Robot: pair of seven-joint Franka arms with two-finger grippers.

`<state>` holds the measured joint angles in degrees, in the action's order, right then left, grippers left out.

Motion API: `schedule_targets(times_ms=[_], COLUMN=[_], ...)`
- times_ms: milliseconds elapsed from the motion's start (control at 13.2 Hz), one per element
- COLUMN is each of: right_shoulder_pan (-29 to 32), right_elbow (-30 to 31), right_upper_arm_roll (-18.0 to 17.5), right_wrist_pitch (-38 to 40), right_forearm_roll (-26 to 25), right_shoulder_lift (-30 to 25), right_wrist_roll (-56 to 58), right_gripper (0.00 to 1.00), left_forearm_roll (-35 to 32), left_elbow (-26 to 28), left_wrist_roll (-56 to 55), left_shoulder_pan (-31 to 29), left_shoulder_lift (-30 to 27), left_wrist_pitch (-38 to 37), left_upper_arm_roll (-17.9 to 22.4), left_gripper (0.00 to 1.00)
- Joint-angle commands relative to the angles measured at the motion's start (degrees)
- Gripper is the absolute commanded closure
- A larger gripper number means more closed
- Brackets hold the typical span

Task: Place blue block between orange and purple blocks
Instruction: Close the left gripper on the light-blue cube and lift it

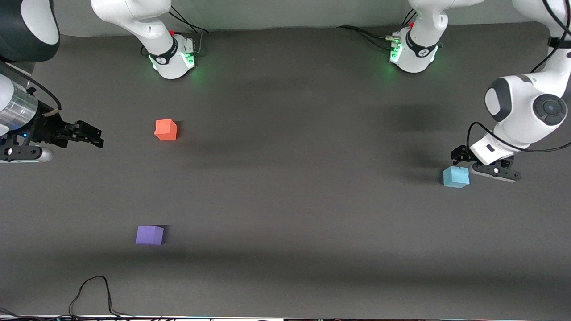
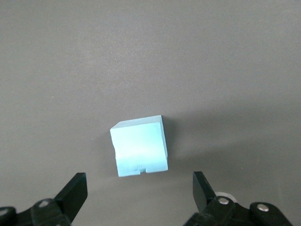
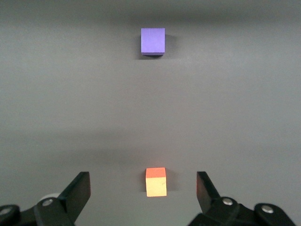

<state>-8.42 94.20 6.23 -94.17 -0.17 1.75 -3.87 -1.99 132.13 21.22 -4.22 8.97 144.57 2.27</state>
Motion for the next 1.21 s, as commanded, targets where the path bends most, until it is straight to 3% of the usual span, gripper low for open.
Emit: schedule_targets(times_ms=[0,454,908,984,1135], right_shoulder_pan=[0.1,0.1,0.1,0.0,0.1], right_elbow=[-1.0,-1.0,-1.1,-1.1,-1.1], right_upper_arm_roll=[0.1,0.1,0.1,0.1,0.1], right_wrist_pitch=[0.4,0.4,0.4,0.4,0.4], right_forearm_roll=[1.1,1.1,1.1,1.1,1.1], right_shoulder_lift=[0.4,0.4,0.4,0.4,0.4], right_wrist_roll=[-0.3,-0.3,-0.3,-0.3,-0.3], right_gripper=[0.0,0.0,0.0,0.0,0.0], left_forearm_roll=[-0.7,-0.7,-0.6,0.0,0.2], left_elbow=[2.9,4.2,3.0,2.2,1.4], left_wrist_roll=[1.0,1.5,2.2,1.9,1.7], left_shoulder_pan=[-0.1,-0.1,-0.3,-0.3,-0.3], left_shoulder_lift=[2.2,7.7,10.7,10.9,11.4], left_wrist_pitch=[6.8,16.5,18.2,17.7,17.6], left_upper_arm_roll=[0.2,0.2,0.4,0.4,0.3], left_gripper=[0.0,0.0,0.0,0.14,0.33])
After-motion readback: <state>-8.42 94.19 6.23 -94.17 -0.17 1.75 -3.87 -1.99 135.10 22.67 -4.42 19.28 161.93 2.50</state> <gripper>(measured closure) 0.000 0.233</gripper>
